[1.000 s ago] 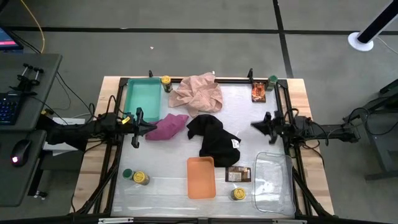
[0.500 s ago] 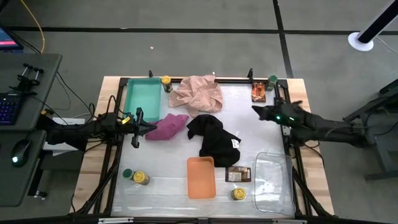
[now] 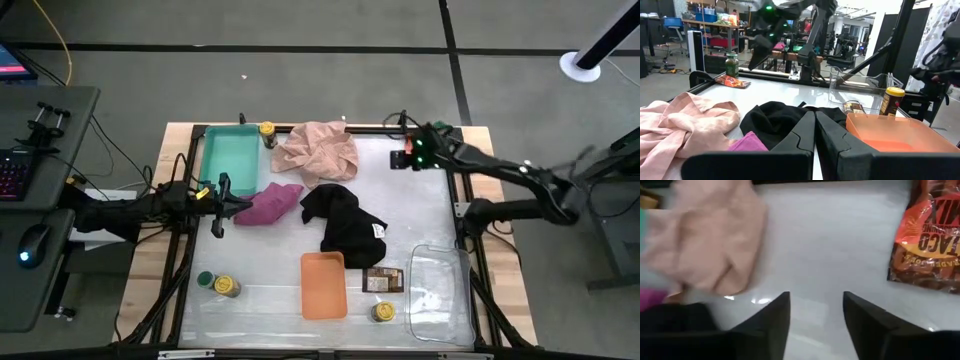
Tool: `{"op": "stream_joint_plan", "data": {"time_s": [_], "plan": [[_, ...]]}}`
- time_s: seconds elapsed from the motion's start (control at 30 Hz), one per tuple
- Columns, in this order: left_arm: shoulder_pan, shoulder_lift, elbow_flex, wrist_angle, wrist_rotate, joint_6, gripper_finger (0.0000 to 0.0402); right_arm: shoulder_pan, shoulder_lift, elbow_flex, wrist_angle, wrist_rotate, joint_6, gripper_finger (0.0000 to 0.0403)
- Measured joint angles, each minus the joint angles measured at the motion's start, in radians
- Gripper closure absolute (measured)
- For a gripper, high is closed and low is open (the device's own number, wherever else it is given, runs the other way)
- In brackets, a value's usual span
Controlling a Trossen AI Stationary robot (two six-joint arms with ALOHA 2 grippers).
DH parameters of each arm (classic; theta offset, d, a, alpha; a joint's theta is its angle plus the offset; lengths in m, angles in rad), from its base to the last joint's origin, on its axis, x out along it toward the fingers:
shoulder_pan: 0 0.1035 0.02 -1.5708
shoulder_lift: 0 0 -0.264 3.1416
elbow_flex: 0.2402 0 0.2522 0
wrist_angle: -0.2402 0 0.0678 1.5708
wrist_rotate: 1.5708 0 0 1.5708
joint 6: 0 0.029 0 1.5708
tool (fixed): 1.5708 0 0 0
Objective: Sort spices by type
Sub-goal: Put the top orange seasoning pack into the blue bin
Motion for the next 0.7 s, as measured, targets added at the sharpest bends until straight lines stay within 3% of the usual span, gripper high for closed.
{"op": "stream_joint_plan", "data": {"time_s": [0.3, 0.7], "plan": [[0.000, 0.000, 0.000, 0.000, 0.000, 0.000, 0.0401, -0.042, 0.332, 0.231, -0.269, 0.148, 0.008, 0.0197], [0.000, 0.000, 0.000, 0.000, 0.000, 0.000, 0.0401, -0.125, 0.523, 0.322, -0.304, 0.211, -0.044, 0.0197]]}}
